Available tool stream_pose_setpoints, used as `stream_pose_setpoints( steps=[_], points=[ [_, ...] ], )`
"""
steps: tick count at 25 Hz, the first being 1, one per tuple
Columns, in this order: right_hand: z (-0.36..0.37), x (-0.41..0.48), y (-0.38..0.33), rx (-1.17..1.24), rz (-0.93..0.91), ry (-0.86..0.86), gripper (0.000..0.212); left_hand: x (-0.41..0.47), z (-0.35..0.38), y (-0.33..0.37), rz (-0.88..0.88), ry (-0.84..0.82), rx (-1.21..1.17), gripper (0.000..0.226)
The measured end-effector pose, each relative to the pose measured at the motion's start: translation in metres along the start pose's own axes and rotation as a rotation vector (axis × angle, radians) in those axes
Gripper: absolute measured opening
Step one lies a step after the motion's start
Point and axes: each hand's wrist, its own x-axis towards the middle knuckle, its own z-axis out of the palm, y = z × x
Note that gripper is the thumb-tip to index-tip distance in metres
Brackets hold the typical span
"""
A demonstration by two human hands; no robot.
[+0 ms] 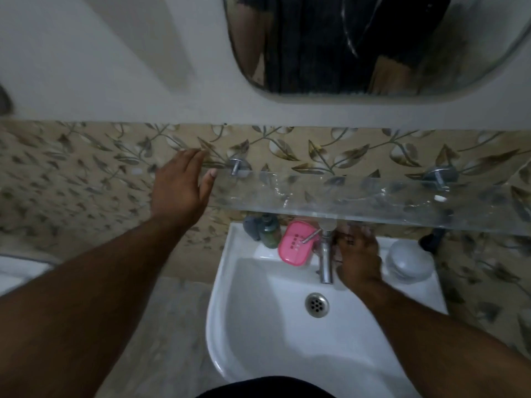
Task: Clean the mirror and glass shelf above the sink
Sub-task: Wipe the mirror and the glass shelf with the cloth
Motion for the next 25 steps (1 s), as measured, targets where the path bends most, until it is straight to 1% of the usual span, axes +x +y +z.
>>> stream_pose_setpoints(
  steps=[1,2,4,5,6,8,9,11,12,13,14,15,16,18,19,20,22,24,25],
  points=[
    [0.003,0.004,-0.001,0.040,0.020,0.019,0.086,-0.004,0.001,-0.003,-0.012,-0.010,-0.007,0.060],
    [0.007,0.008,-0.001,0.021,0.007,0.036,0.078,-0.006,0.002,-0.004,-0.016,-0.031,-0.019,0.060],
    [0.009,0.016,-0.003,-0.071,-0.029,0.060,0.053,-0.006,0.002,-0.005,-0.014,-0.064,-0.038,0.061],
    [0.009,0.019,-0.003,-0.101,-0.024,0.067,0.048,-0.004,0.002,-0.005,-0.005,-0.065,-0.044,0.061],
    [0.002,0.018,-0.005,-0.120,-0.016,0.065,0.047,-0.003,0.003,-0.006,0.002,-0.060,-0.048,0.061],
    [-0.009,0.013,-0.011,-0.110,0.022,0.048,0.038,-0.002,0.006,-0.008,0.008,-0.065,-0.041,0.061],
    [-0.016,0.009,-0.015,-0.104,0.038,0.030,0.039,-0.002,0.009,-0.009,0.006,-0.075,-0.038,0.061],
    [-0.021,0.005,-0.016,-0.029,0.090,0.051,0.043,-0.002,0.012,-0.009,-0.002,-0.093,-0.046,0.062],
    [-0.022,0.003,-0.014,0.033,0.105,0.061,0.039,-0.002,0.013,-0.009,-0.003,-0.099,-0.055,0.063],
    [-0.022,-0.002,-0.013,0.143,0.143,0.085,0.034,-0.001,0.012,-0.008,0.000,-0.099,-0.064,0.064],
    [-0.021,-0.008,-0.010,0.315,0.216,0.113,0.027,-0.001,0.012,-0.008,0.007,-0.101,-0.072,0.065],
    [-0.020,-0.011,-0.009,0.545,0.302,0.129,0.020,-0.001,0.011,-0.008,0.014,-0.107,-0.074,0.066],
    [-0.022,-0.017,-0.009,0.780,0.374,0.153,0.019,-0.001,0.010,-0.008,0.020,-0.116,-0.075,0.067],
    [-0.040,-0.048,-0.010,1.219,0.438,0.160,0.011,-0.002,0.008,-0.009,0.032,-0.126,-0.091,0.067],
    [-0.050,-0.065,-0.010,1.371,0.466,0.136,0.014,-0.002,0.007,-0.009,0.044,-0.124,-0.111,0.067],
    [-0.058,-0.083,-0.009,1.486,0.481,0.063,0.018,-0.001,0.005,-0.010,0.058,-0.116,-0.135,0.065],
    [-0.077,-0.119,-0.009,1.683,0.421,-0.136,0.024,0.004,0.001,-0.010,0.082,-0.091,-0.181,0.062],
    [-0.089,-0.145,-0.009,1.924,0.374,-0.229,0.036,0.010,-0.003,-0.010,0.094,-0.066,-0.206,0.061],
    [-0.096,-0.155,-0.014,2.030,0.350,-0.269,0.036,0.011,-0.004,-0.009,0.093,-0.061,-0.210,0.061]
  ],
)
